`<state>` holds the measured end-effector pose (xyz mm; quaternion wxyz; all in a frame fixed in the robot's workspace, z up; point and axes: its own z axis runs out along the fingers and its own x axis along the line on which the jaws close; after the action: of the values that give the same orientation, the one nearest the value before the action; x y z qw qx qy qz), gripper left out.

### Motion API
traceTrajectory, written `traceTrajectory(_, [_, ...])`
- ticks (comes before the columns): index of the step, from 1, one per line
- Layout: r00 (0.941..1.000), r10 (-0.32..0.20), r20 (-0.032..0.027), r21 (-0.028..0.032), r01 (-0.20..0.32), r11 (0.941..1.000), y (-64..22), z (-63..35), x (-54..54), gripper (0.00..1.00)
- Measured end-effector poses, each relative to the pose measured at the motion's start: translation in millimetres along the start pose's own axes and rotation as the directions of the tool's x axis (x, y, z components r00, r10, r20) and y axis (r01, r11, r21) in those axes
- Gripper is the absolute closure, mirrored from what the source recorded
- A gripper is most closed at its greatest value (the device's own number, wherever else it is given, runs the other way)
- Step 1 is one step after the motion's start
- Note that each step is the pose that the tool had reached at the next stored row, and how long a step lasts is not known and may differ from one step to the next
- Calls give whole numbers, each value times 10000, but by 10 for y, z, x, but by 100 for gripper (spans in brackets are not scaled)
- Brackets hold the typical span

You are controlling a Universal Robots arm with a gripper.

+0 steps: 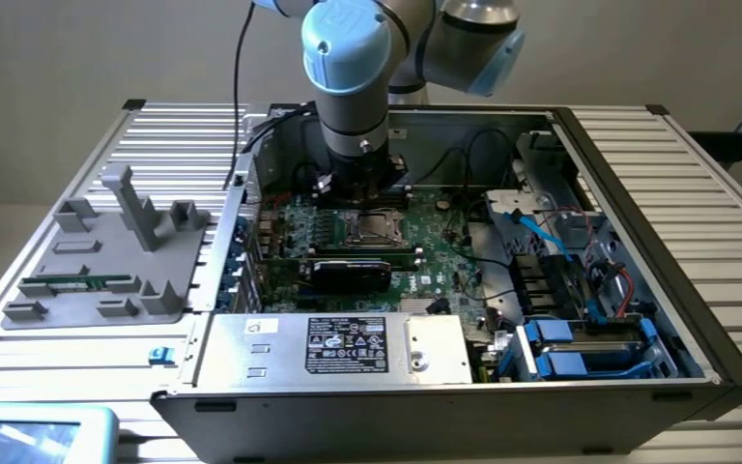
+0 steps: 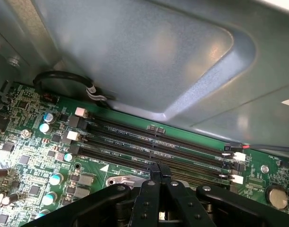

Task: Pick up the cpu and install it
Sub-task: 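Install the first cpu locking lever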

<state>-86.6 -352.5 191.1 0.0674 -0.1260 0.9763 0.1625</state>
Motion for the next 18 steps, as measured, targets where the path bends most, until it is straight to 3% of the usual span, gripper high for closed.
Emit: traceTrajectory(18, [10000,-38,-14,-9,38,10000,-23,12,-67,91])
